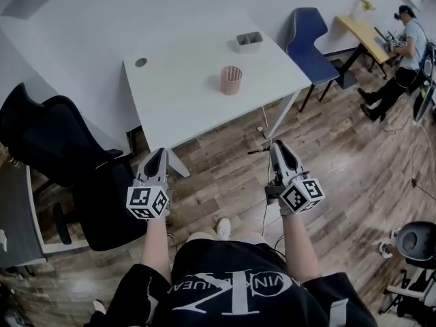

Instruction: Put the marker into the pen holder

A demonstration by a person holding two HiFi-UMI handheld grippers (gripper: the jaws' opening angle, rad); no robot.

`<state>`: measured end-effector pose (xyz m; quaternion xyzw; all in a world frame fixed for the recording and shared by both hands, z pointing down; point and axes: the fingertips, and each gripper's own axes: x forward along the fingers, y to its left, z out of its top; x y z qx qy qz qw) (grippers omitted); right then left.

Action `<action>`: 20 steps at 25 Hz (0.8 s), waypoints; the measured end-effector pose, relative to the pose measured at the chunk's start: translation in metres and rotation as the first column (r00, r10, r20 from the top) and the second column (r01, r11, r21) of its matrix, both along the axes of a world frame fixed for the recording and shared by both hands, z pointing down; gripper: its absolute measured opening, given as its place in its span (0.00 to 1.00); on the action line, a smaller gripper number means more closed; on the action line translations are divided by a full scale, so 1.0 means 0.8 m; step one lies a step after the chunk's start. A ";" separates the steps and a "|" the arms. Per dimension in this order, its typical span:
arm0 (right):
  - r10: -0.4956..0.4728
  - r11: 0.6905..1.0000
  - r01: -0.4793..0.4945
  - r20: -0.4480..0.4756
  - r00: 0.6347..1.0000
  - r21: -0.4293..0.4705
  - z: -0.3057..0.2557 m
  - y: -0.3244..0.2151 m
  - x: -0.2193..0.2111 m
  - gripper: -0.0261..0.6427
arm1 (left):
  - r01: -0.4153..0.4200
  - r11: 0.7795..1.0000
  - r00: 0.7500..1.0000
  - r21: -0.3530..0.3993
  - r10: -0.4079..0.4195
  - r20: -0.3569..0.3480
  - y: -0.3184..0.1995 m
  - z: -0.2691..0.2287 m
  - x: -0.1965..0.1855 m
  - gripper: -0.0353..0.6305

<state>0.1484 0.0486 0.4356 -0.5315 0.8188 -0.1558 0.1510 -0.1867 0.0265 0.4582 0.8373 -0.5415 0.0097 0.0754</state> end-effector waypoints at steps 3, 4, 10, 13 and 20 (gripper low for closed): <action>0.001 1.000 0.000 0.004 1.000 -0.005 0.002 -0.010 0.004 0.12 | 0.002 1.000 1.000 -0.003 -0.002 0.004 -0.009 0.001 0.002 0.07; 0.000 1.000 0.000 0.007 1.000 -0.005 0.002 -0.014 0.004 0.12 | 0.003 1.000 1.000 -0.004 -0.003 0.008 -0.012 0.001 0.001 0.07; -0.003 1.000 0.003 0.023 1.000 -0.004 0.009 -0.040 0.002 0.12 | 0.011 1.000 1.000 -0.010 -0.011 0.024 -0.028 0.008 -0.005 0.07; -0.010 1.000 0.010 0.025 1.000 -0.001 0.010 -0.061 -0.003 0.12 | 0.021 1.000 1.000 -0.012 -0.021 0.022 -0.045 0.014 -0.012 0.07; -0.020 1.000 0.020 0.016 1.000 0.003 0.007 -0.124 -0.001 0.12 | 0.019 1.000 1.000 0.003 -0.019 0.003 -0.110 0.013 0.002 0.07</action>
